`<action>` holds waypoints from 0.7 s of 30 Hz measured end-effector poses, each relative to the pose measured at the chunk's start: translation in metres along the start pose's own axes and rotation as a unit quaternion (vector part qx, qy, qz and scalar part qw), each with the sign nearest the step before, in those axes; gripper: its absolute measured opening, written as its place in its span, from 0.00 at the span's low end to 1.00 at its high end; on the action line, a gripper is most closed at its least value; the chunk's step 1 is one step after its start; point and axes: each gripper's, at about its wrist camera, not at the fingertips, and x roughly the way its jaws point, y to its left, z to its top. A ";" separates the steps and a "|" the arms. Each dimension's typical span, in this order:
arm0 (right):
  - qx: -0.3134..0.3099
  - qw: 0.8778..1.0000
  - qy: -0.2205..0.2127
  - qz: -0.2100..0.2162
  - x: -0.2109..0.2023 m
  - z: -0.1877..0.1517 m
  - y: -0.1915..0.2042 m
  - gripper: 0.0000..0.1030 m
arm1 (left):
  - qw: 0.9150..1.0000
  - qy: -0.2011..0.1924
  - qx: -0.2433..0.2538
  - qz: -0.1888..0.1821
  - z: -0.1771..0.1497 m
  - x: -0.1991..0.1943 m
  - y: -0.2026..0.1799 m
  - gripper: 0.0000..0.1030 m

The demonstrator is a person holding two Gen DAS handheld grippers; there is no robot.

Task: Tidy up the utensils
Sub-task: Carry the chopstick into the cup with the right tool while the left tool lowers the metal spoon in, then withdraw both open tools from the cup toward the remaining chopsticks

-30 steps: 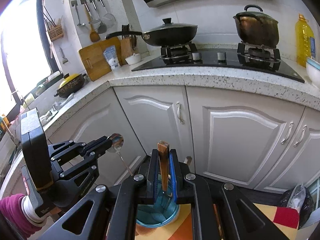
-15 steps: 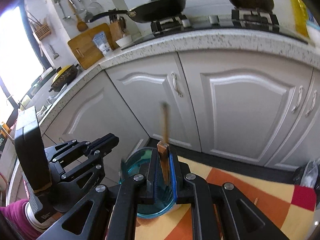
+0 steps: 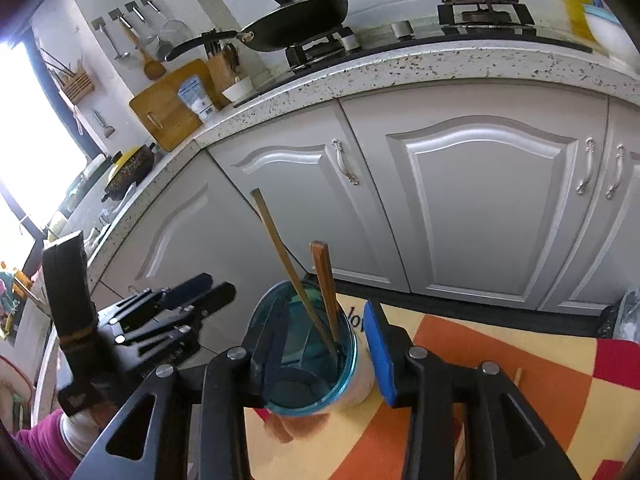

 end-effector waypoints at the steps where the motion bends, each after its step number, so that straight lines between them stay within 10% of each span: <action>1: -0.002 1.000 -0.002 0.000 -0.004 -0.003 0.001 0.36 | 1.000 -0.002 -0.004 -0.003 -0.001 -0.004 0.000 0.34; 21: -0.006 0.991 -0.071 -0.112 -0.105 -0.070 0.003 0.41 | 0.997 -0.042 0.024 -0.056 -0.032 -0.075 -0.096 0.42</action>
